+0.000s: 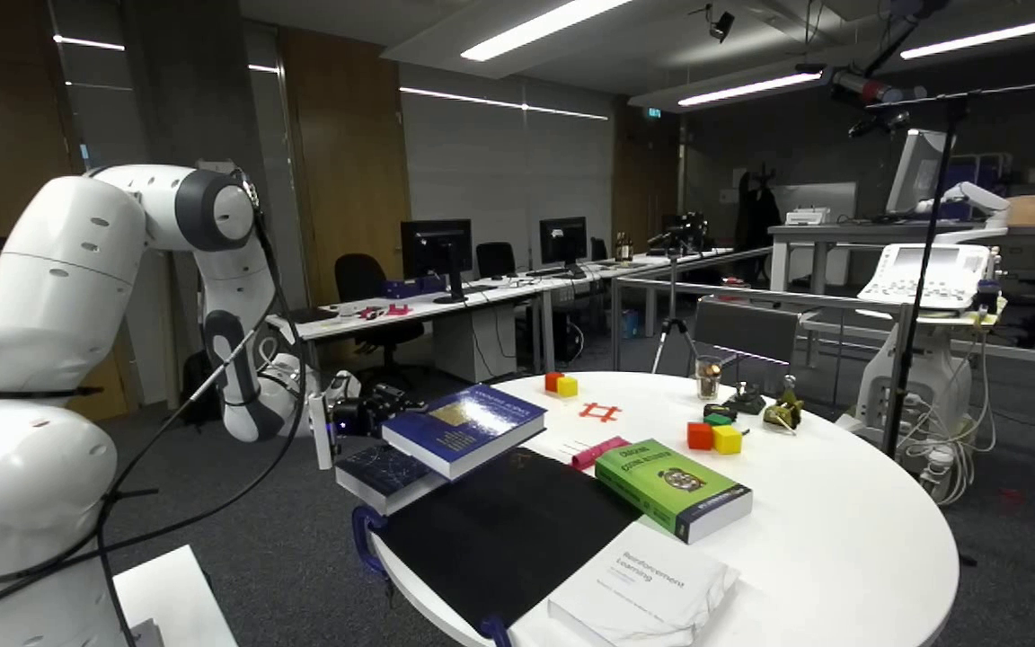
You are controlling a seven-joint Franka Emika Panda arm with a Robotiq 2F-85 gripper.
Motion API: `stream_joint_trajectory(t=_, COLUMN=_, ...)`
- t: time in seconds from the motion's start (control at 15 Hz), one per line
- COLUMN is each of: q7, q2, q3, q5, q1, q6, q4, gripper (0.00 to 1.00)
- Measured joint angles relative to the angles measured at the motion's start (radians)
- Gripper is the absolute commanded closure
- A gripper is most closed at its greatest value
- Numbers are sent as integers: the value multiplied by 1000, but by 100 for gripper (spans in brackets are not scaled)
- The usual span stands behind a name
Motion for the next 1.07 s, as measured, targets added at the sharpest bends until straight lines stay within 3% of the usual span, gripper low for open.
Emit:
stream_joint_trajectory(t=0.4, q7=0, q2=31, q3=-5, q5=-90, q1=-64, q6=79, q4=2, gripper=83)
stream_joint_trajectory(t=1.07, q7=104, q2=102, q3=-6, q5=-171, q1=-85, q6=86, q4=12, gripper=83)
